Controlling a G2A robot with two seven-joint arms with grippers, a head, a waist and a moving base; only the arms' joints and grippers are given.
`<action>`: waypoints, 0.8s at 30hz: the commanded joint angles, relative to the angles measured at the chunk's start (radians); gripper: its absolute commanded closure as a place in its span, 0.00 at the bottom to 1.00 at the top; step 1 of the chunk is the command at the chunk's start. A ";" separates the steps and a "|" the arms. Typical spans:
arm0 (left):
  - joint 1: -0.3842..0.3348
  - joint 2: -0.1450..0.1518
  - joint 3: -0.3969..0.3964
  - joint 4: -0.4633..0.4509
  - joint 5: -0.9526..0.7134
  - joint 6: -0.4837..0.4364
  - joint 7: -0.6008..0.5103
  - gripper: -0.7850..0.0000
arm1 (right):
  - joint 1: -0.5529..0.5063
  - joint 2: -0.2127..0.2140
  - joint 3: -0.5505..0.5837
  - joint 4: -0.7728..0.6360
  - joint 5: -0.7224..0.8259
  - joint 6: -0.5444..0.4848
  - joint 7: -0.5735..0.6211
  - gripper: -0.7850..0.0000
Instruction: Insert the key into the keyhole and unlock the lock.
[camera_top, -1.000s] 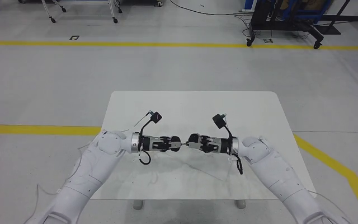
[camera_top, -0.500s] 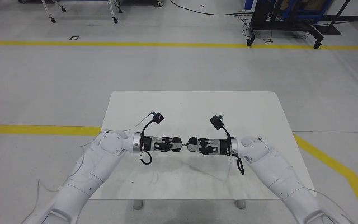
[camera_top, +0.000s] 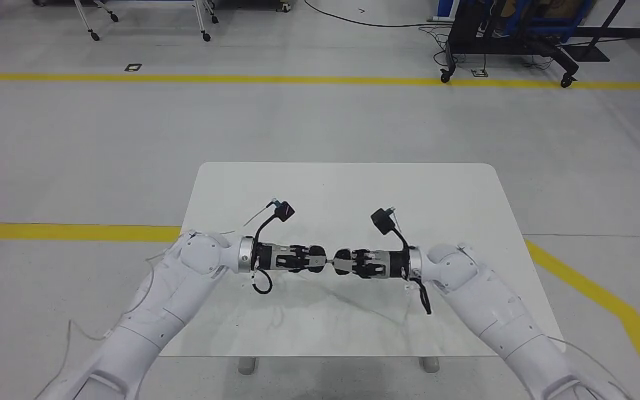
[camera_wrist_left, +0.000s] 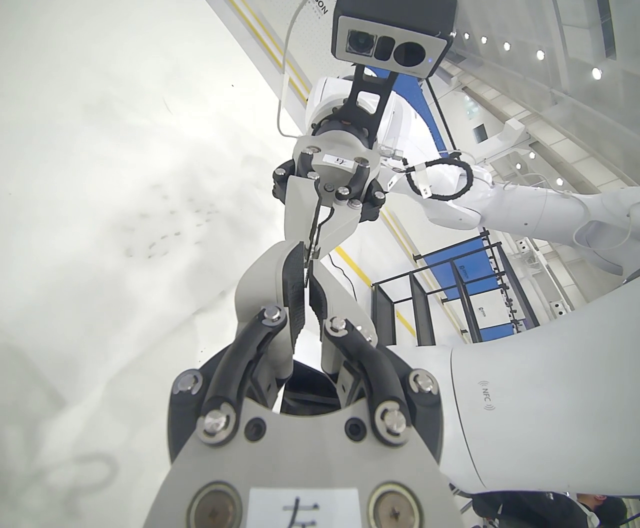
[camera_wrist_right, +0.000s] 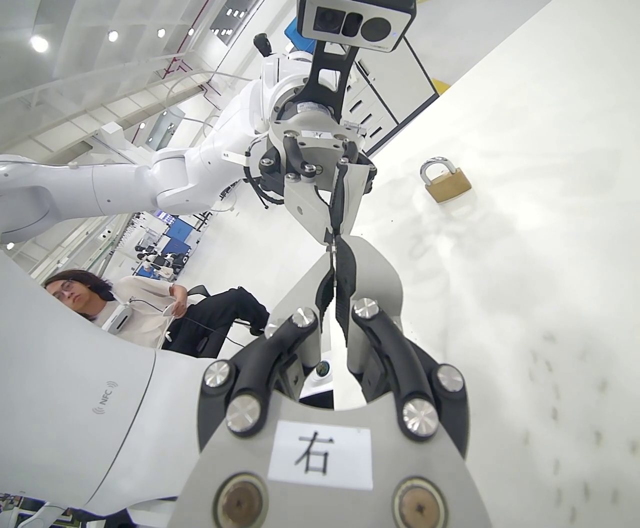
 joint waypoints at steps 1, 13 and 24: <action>-0.001 0.000 -0.002 0.003 -0.005 -0.002 0.002 0.00 | -0.003 0.001 0.003 -0.005 -0.010 -0.003 -0.010 1.00; 0.029 0.031 -0.102 0.013 -0.023 -0.032 0.051 0.00 | -0.085 0.046 0.179 -0.020 -0.022 -0.117 -0.163 1.00; 0.051 0.039 -0.131 -0.013 0.065 0.028 0.150 0.00 | -0.096 0.049 0.196 -0.027 -0.025 -0.117 -0.182 1.00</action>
